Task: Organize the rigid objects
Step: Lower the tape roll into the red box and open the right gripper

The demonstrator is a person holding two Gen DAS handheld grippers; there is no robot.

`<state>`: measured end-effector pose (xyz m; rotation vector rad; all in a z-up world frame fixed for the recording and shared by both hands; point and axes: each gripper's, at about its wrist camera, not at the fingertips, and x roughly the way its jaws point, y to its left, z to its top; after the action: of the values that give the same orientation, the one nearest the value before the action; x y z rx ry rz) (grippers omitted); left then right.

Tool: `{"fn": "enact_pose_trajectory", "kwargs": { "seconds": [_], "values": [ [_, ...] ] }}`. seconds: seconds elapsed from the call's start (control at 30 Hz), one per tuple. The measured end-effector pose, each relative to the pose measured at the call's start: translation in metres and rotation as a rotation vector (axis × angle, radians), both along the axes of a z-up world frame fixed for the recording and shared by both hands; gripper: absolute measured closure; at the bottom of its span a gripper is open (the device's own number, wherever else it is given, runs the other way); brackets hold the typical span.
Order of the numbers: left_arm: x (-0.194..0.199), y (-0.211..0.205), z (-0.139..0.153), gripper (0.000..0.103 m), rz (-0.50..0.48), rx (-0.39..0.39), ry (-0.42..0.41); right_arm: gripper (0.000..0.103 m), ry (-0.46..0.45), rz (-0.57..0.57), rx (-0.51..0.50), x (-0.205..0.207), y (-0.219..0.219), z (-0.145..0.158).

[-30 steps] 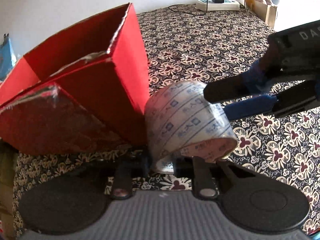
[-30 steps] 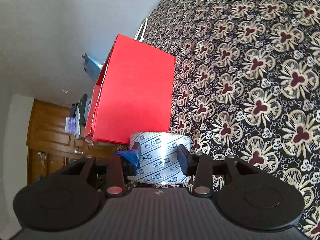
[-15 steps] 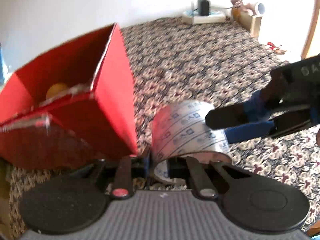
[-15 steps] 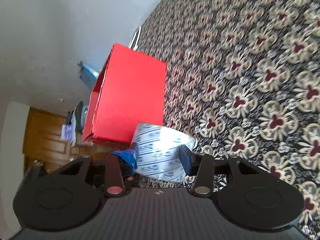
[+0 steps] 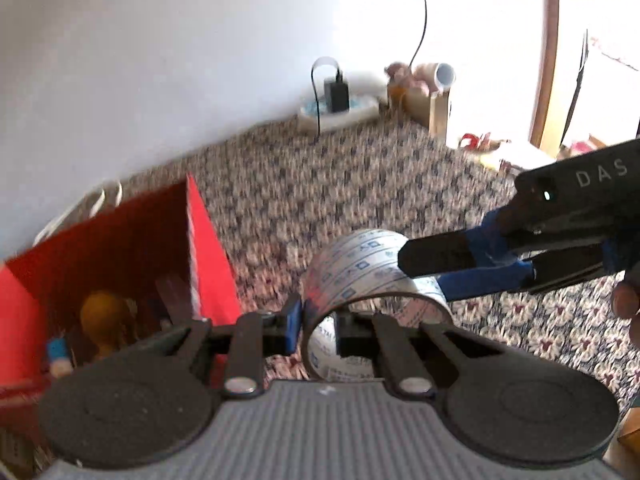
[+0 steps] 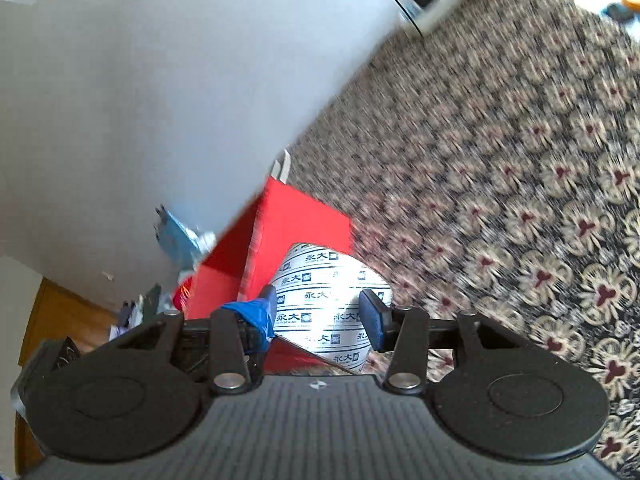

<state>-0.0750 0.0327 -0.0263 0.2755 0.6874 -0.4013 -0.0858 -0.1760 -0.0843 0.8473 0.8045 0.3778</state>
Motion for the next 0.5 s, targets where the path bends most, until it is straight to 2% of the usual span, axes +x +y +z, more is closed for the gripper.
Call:
{"fn": "enact_pose_trajectory", "kwargs": {
  "seconds": [0.23, 0.4, 0.5],
  "values": [
    [0.003, 0.037, 0.052, 0.096, 0.008, -0.064, -0.170, 0.072, -0.167, 0.025, -0.015, 0.016, 0.047, 0.050],
    [0.016, 0.079, 0.067, 0.095, 0.051, -0.104, -0.182, 0.072, -0.218, 0.090, -0.072, 0.045, 0.096, 0.057],
    [0.023, 0.095, 0.059, 0.095, 0.091, -0.067, -0.180, 0.072, -0.225, 0.137, -0.089, 0.061, 0.123, 0.055]
  ]
}}
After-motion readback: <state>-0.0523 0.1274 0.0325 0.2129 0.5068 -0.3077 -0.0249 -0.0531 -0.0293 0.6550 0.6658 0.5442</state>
